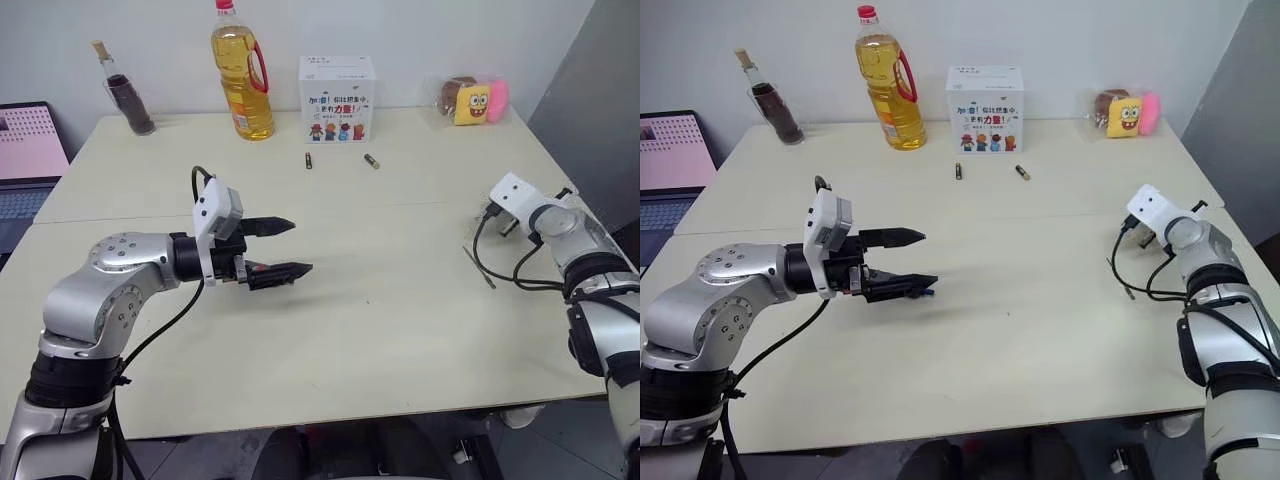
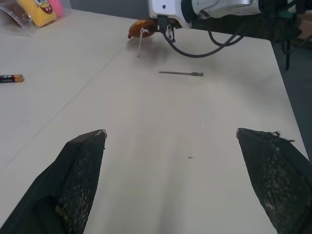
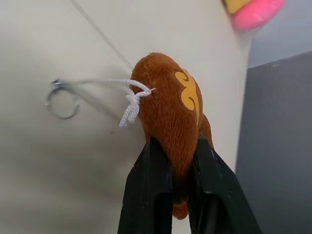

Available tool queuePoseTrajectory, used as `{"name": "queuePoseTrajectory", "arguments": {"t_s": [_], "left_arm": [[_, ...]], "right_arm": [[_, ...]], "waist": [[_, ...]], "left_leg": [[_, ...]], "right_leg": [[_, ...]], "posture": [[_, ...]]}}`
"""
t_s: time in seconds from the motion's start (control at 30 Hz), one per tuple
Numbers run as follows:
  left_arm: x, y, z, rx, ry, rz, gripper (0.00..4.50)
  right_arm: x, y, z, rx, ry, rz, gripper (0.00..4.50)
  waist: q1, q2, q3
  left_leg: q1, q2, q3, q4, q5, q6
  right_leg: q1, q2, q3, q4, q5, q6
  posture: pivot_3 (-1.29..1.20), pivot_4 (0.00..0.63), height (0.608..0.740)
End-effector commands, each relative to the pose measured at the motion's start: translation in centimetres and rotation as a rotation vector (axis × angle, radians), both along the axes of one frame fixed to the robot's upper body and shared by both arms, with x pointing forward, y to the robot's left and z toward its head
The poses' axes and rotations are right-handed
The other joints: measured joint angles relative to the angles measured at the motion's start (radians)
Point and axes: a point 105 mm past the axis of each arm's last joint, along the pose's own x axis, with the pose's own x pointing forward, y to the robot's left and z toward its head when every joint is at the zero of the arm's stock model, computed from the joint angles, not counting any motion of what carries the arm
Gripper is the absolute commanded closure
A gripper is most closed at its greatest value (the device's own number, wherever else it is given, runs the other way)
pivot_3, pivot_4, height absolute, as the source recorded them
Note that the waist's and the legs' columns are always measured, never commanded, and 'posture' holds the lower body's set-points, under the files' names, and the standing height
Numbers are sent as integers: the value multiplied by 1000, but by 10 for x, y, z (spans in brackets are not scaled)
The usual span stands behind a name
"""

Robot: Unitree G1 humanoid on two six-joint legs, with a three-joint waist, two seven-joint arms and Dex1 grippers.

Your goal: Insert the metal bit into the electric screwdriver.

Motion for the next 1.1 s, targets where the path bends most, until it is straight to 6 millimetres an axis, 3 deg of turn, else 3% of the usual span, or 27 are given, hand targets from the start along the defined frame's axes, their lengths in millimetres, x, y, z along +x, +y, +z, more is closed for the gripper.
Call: {"name": "queuePoseTrajectory", "arguments": {"t_s": [0.03,0.23,0.43,0.67,0.87,1.1], "left_arm": [[-3,0,8,3,-48,-1,0],[-2,-1,9,2,-50,-3,0],[-1,-2,8,-2,-48,-4,0],[1,-2,7,-3,-46,-6,0],[3,2,7,4,-55,9,0],[14,27,18,73,-89,53,0]], "right_arm": [[1,0,9,46,-22,13,2933],[-1,0,12,36,-1,49,1656],[-5,1,10,49,45,100,38],[-12,0,13,57,97,168,14],[-15,2,40,67,27,229,14],[-36,47,65,228,-9,379,14]], "waist": [[0,0,0],[0,0,0],[0,0,0],[2,0,0],[4,0,0],[9,0,0]], "left_leg": [[0,0,0,0,0,0],[0,0,0,0,0,0],[0,0,-1,0,0,0],[0,0,-1,0,0,0],[0,0,-2,0,0,0],[0,0,-4,0,0,0]], "right_leg": [[0,0,0,0,0,0],[0,0,0,0,0,0],[0,0,0,0,0,0],[0,0,0,0,0,0],[0,0,0,0,0,0],[0,1,-1,1,0,0]], "posture": [[0,150,740],[0,150,740],[0,150,740],[0,150,740],[0,150,740],[0,150,740]]}}
